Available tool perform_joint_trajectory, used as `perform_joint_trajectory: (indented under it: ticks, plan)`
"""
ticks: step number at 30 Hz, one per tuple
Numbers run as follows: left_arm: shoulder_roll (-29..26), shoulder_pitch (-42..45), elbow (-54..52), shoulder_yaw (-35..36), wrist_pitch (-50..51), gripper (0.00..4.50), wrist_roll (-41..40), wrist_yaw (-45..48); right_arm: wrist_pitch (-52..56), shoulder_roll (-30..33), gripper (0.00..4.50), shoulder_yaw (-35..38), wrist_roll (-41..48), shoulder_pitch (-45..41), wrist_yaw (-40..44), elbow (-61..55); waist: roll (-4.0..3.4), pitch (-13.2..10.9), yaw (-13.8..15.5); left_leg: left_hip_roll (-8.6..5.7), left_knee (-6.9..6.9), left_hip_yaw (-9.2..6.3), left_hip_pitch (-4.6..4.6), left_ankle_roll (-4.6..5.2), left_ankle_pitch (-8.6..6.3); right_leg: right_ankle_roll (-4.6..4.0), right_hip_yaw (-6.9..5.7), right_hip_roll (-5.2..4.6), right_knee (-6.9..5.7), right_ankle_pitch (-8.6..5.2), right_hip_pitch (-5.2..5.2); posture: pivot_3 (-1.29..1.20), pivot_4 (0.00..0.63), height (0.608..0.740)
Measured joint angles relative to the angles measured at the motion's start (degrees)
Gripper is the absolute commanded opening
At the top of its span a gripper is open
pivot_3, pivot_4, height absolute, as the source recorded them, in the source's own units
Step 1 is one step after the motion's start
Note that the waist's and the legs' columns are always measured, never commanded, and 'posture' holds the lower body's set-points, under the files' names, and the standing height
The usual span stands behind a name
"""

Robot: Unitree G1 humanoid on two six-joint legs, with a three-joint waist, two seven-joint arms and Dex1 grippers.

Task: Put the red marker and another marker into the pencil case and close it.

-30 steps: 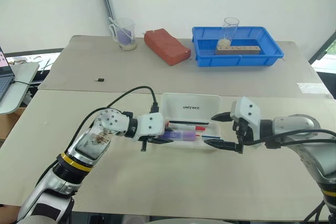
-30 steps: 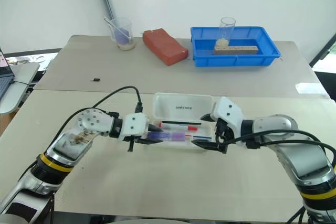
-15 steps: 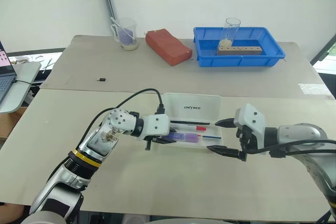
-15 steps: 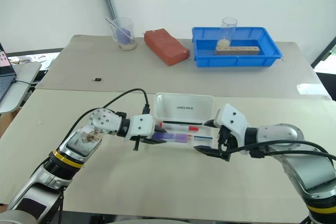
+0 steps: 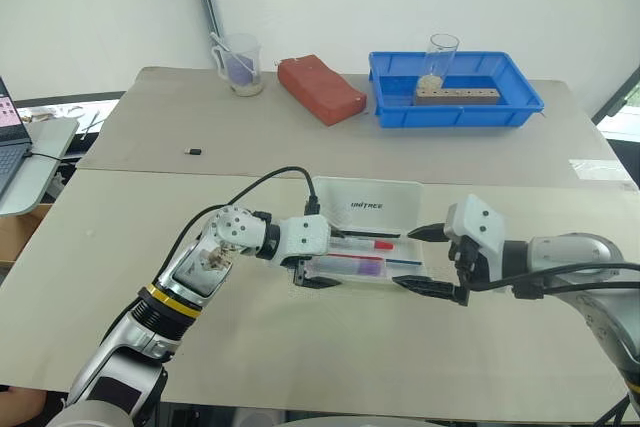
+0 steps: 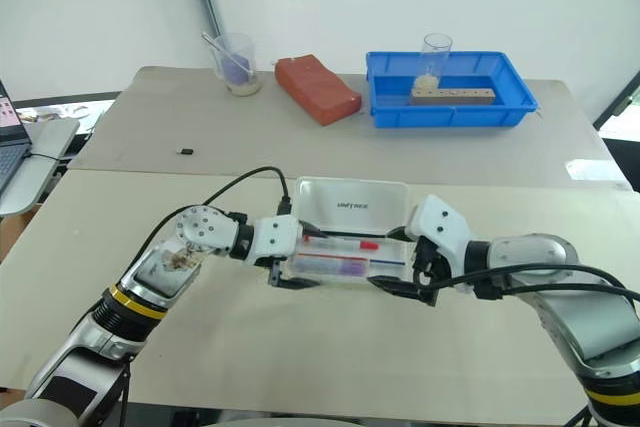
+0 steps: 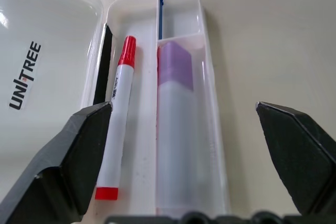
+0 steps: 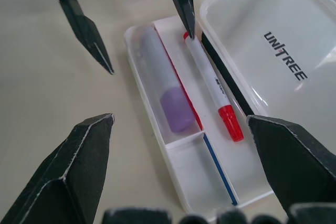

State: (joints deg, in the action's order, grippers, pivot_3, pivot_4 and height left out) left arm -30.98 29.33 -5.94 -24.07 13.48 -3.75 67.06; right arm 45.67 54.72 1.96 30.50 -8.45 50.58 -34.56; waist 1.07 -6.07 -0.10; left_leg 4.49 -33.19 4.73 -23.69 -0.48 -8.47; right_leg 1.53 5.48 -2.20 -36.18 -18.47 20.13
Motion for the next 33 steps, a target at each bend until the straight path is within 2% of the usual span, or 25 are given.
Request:
perform_joint_trajectory:
  ticks: [6,13,19,25,29,33]
  plan:
    - [-2.7,-1.0,-6.8,1.9,3.0,4.45,-3.5,1.2,-4.6,5.2,4.5,4.0,-3.4,3.8,3.6,8.4,0.02,0.0,0.2,0.0,-0.06,0.0,0.01,0.01,-0.01,0.02,-0.01,0.0,0.01,0.0,-0.04,0.0,0.15,0.74]
    - [-1.2,-0.6,-12.2,5.6,3.9,4.45,-11.8,2.2,-13.3,9.1,4.5,6.3,-10.1,10.8,7.5,21.3,-0.03,0.0,0.3,0.0,-0.27,0.0,-0.02,0.08,-0.05,0.07,-0.01,-0.01,0.01,0.0,-0.1,0.0,0.15,0.74]
    - [0.1,-0.3,-13.9,6.1,2.8,4.45,-14.5,2.1,-15.5,8.9,4.5,4.3,-15.0,8.9,6.8,29.1,-0.23,0.0,0.2,-0.01,-0.54,0.0,-0.02,0.25,-0.15,0.12,0.02,0.0,-0.03,0.0,-0.19,0.0,0.15,0.74]
    - [0.3,-1.3,-14.4,6.1,-0.8,4.45,-14.3,0.8,-14.9,8.2,4.5,1.3,-17.0,6.7,6.4,31.7,-0.26,0.0,0.3,-0.01,-0.6,0.01,-0.04,0.27,-0.17,0.15,0.03,0.0,-0.01,0.01,-0.21,0.0,0.15,0.74]
    - [0.3,-2.0,-15.0,6.2,-1.1,4.5,-14.3,-0.2,-13.5,6.7,3.33,0.9,-17.4,5.0,5.8,32.8,-0.27,0.0,0.3,-0.02,-0.63,0.01,0.0,0.27,-0.17,0.18,0.03,-0.01,0.0,0.03,-0.29,0.0,0.15,0.74]
    - [0.3,-2.5,-15.0,6.2,-1.1,4.5,-14.2,-1.0,-12.6,6.2,1.94,0.9,-17.3,4.9,6.1,32.7,-0.27,0.0,0.4,-0.03,-0.65,0.01,0.0,0.27,-0.18,0.19,0.02,-0.02,0.01,0.03,-0.32,0.0,0.15,0.74]
